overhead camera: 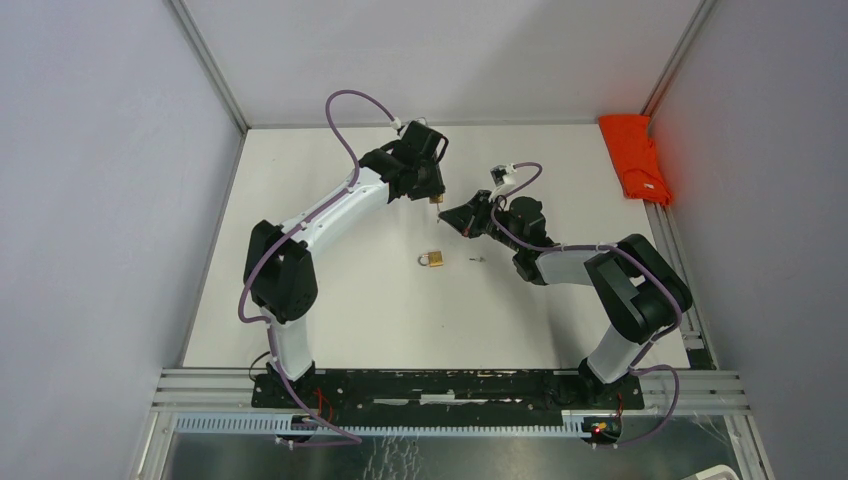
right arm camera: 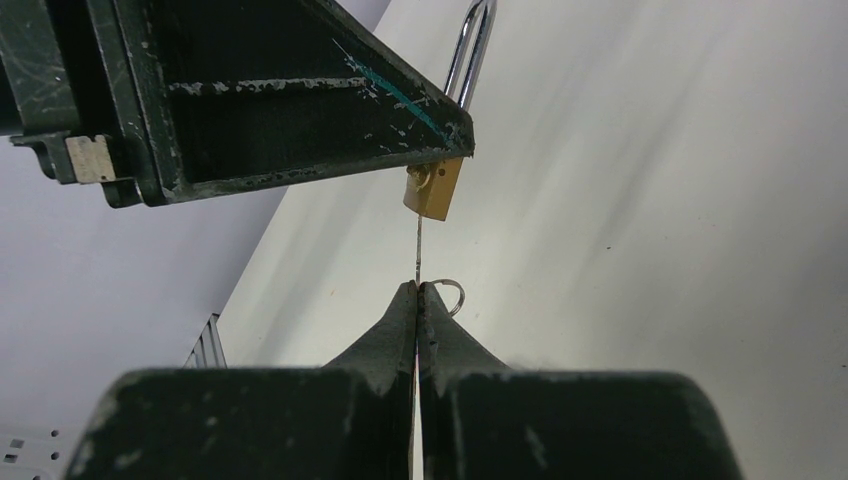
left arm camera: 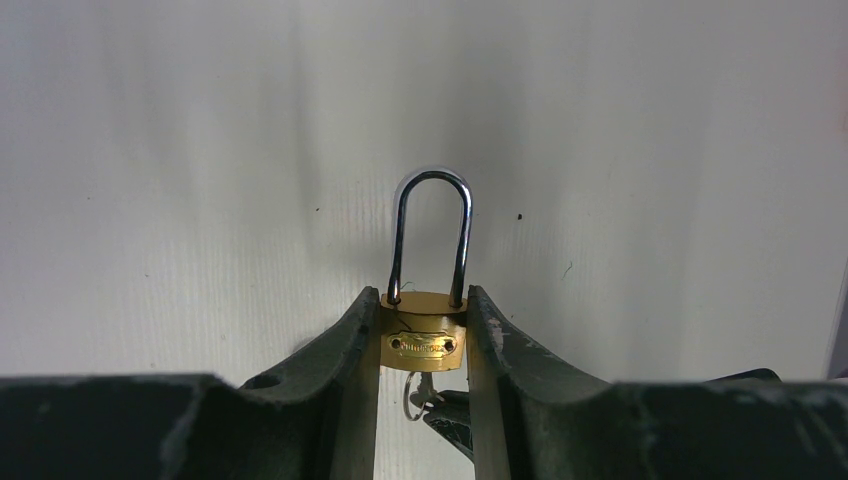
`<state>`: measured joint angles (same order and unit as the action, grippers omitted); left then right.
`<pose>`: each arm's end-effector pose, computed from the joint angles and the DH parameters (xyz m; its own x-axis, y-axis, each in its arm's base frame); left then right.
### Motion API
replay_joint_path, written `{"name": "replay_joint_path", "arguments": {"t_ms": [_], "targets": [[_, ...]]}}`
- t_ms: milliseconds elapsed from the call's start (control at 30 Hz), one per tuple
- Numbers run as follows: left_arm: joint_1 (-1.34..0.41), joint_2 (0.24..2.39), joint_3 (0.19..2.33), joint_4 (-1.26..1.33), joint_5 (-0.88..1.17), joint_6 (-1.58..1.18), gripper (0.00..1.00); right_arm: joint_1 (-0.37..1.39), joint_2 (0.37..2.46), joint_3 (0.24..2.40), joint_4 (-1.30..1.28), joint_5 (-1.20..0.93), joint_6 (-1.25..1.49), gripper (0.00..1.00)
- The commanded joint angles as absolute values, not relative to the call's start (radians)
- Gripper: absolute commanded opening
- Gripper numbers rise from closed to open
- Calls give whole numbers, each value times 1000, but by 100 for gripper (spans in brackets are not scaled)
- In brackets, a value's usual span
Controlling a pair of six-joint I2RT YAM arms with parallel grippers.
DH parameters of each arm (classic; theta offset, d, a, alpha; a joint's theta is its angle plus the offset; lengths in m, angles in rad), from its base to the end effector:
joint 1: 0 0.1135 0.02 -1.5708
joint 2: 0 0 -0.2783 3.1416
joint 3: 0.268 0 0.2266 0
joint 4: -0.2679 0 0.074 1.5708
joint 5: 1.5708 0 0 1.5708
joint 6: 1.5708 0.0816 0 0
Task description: Unlock with the key
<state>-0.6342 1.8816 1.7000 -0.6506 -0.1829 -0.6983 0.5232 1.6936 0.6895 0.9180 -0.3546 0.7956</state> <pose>0.3590 -0.2456 0.2840 -0.7673 -0.2204 -0.6022 -0.0122 0.9439 -0.3299 0.3081 0.2104 0.2246 -0.6008 0.4267 -0.6760 -0.4845 0.4782 0.7325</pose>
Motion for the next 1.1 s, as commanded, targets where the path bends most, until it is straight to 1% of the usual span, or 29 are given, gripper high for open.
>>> {"name": "replay_joint_path", "arguments": {"t_ms": [0, 1067], "targets": [[-635, 1833, 1719, -607, -197, -711, 2, 528, 1699, 698, 953, -350, 793, 0], [-634, 1808, 1693, -606, -199, -707, 2, 525, 1701, 726, 922, -330, 773, 0]]}}
